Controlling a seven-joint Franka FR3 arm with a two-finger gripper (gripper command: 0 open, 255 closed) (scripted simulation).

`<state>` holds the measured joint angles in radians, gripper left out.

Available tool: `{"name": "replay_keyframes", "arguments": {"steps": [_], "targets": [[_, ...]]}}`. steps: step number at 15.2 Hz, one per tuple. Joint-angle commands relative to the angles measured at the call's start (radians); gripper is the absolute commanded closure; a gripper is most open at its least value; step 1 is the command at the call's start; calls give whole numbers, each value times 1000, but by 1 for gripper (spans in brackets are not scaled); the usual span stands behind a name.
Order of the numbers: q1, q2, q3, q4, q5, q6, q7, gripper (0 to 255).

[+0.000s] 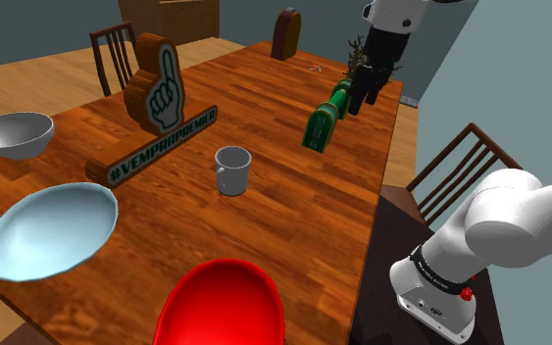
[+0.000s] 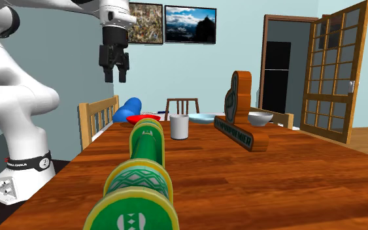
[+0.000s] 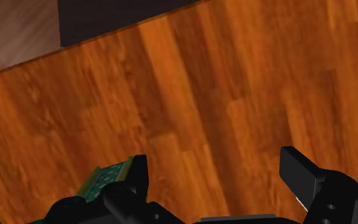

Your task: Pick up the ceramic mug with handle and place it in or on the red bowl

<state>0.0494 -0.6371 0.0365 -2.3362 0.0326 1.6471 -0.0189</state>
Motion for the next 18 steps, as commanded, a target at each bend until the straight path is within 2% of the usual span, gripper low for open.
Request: {"name": "replay_keyframes", "arguments": {"steps": [1,10,18], "targets": [[13,42,25,-10,21,58,27,0],[60,288,129,47,75,280,136,0],[95,548,207,183,62,433,240,0]]}}
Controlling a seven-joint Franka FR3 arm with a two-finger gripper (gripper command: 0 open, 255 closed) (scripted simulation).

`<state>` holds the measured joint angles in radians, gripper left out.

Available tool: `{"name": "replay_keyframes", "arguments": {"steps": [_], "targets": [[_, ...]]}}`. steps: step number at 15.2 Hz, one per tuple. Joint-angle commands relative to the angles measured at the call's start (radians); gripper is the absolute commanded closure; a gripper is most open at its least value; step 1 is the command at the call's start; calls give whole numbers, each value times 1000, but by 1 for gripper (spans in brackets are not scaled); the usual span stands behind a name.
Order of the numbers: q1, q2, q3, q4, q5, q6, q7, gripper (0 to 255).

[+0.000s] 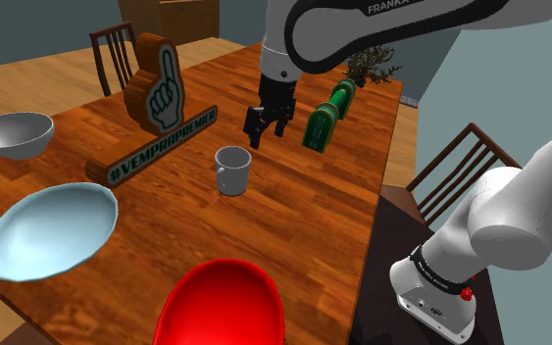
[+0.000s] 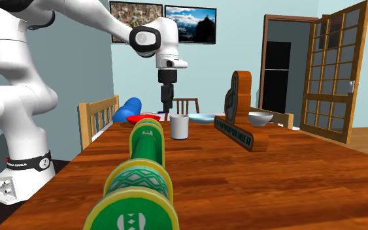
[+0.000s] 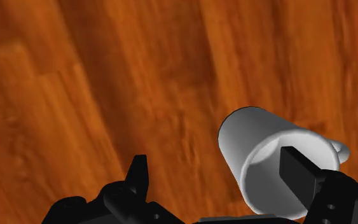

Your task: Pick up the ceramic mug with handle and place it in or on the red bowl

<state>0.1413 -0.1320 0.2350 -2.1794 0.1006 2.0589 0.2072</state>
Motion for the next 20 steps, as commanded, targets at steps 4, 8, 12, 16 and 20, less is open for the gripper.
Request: {"name": "replay_keyframes", "arguments": {"steps": [4,8,12,16,20], "targets": [[20,148,30,87,-28,74,56,0],[23,173,31,59,-34,126,60,0],[25,190,32,43,-38,159,63,0],[25,190,32,43,-38,159,63,0],[25,190,32,43,-38,159,63,255]]}}
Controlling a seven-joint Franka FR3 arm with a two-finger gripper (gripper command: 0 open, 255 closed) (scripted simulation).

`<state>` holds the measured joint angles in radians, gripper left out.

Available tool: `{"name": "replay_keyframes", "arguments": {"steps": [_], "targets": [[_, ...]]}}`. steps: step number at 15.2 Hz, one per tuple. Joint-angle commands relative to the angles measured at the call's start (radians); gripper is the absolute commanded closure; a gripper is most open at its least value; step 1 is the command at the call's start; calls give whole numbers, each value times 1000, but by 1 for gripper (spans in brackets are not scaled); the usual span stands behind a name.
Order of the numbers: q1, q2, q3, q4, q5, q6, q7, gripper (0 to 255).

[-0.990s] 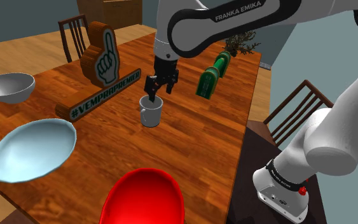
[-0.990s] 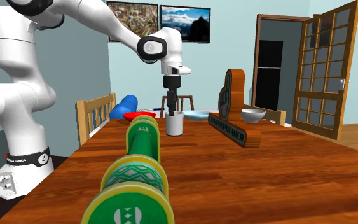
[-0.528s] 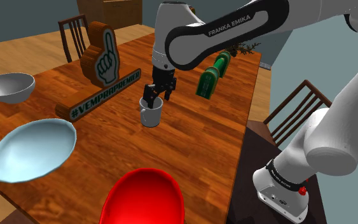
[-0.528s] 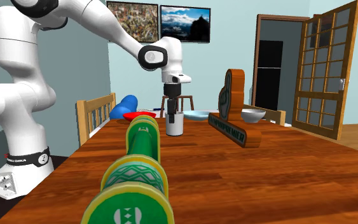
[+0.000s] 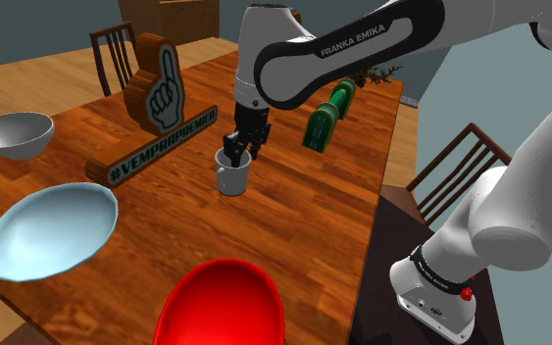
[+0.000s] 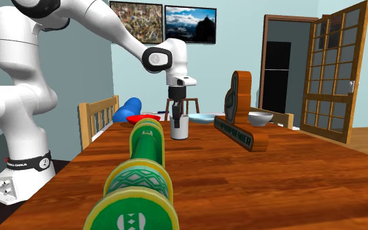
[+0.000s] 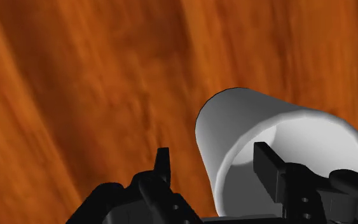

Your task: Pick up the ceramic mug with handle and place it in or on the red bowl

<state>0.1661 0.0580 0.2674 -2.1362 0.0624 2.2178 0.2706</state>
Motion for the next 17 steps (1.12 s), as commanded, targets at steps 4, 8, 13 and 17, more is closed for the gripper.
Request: {"name": "replay_keyframes", "arguments": {"steps": [4,8,13,17], "targets": [[0,0,0,0,0,0,0,255],[0,0,0,0,0,0,0,255],[-1,-25,0,27,6,-52,-2,255],[-3,-47,-1,58,10,-104,-3,255]]}}
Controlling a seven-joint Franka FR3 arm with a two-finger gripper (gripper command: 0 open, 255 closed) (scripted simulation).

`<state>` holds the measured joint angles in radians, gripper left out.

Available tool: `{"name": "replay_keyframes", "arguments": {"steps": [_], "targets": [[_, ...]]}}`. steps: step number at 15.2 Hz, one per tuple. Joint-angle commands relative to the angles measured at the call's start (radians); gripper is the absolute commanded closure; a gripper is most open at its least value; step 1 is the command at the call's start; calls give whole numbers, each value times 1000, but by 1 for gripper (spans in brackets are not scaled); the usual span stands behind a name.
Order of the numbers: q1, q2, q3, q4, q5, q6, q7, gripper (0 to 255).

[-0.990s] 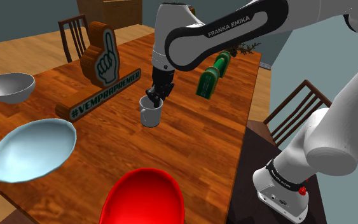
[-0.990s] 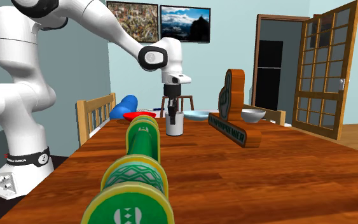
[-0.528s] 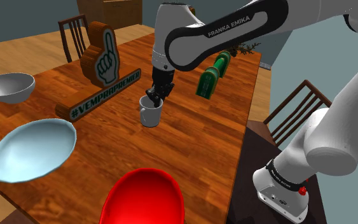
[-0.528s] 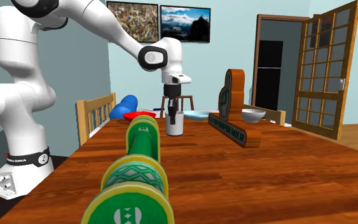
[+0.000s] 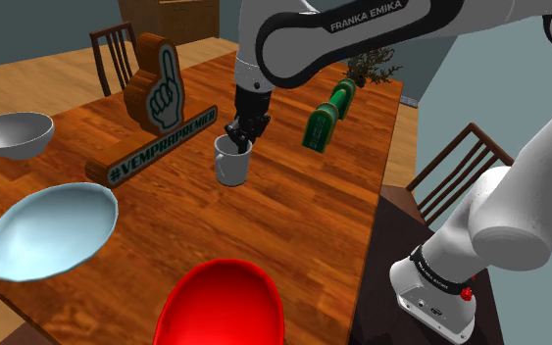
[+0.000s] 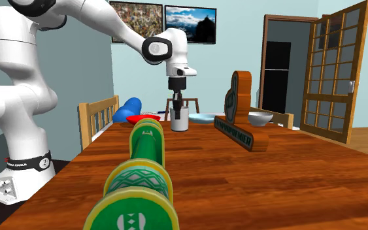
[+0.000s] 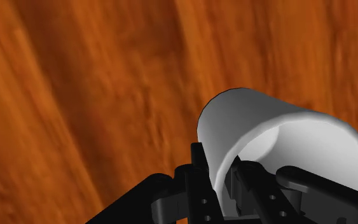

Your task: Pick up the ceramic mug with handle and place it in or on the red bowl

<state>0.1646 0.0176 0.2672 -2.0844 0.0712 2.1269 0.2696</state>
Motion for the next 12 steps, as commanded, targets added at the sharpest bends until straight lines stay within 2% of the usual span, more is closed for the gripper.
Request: {"name": "replay_keyframes", "arguments": {"steps": [1,12], "targets": [[-1,-12,-1,14,2,-26,-2,255],[-4,-52,-4,119,9,-170,-1,255]]}}
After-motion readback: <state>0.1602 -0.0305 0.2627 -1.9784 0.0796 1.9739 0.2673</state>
